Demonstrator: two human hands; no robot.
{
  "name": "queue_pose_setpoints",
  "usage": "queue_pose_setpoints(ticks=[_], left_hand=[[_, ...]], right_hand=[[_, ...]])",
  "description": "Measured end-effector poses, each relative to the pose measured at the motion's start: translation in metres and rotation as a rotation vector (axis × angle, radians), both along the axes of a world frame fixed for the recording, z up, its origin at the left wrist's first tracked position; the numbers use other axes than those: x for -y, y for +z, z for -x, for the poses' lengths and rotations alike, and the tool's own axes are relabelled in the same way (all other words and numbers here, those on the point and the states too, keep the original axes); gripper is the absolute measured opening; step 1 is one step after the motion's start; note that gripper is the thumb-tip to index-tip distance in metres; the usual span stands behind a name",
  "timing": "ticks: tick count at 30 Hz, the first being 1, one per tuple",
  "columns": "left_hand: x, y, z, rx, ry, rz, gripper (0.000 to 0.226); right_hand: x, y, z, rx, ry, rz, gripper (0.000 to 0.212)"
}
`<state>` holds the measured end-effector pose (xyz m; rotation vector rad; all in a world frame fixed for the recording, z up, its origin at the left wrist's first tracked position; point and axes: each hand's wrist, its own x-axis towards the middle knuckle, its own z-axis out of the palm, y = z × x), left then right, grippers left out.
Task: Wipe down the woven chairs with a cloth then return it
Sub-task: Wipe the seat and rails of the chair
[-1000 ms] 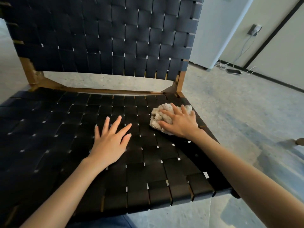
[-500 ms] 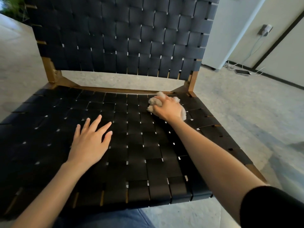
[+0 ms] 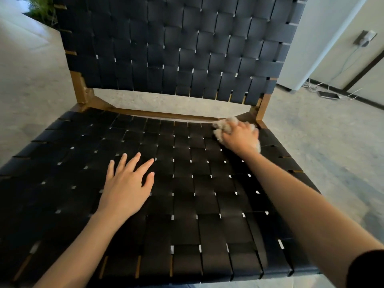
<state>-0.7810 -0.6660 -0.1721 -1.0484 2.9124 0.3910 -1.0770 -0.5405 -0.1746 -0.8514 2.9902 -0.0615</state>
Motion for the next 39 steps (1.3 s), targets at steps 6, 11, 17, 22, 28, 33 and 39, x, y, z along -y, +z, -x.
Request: queue_pose_setpoints(ticks=[6,11,17,22,28,33,39], left_hand=[[-0.002,-0.002,0.003,0.027,0.0,0.041,0.049],[-0.003,-0.002,0.002,0.023,0.002,0.035,0.048],[-0.005,0.002,-0.001,0.024,-0.014,0.019,0.048],[-0.009,0.005,-0.005,0.038,-0.034,0.002,0.05],[-0.013,0.01,-0.005,0.11,-0.038,-0.005,0.053],[-0.023,0.012,-0.01,0.1,-0.053,-0.022,0.054],[-0.035,0.015,-0.022,0.087,-0.07,-0.016,0.052]], right_hand=[[0.015,-0.008,0.019,0.015,-0.047,0.011,0.044],[0.084,-0.012,-0.061,0.269,0.266,0.178,0.041],[0.091,-0.01,-0.126,0.241,0.512,0.228,0.057],[-0.014,0.003,-0.05,0.079,0.218,0.096,0.05],[-0.087,0.029,-0.024,-0.005,0.033,-0.006,0.055],[-0.042,0.038,-0.1,0.151,0.123,0.03,0.047],[0.013,0.027,-0.186,0.344,0.427,0.227,0.046]])
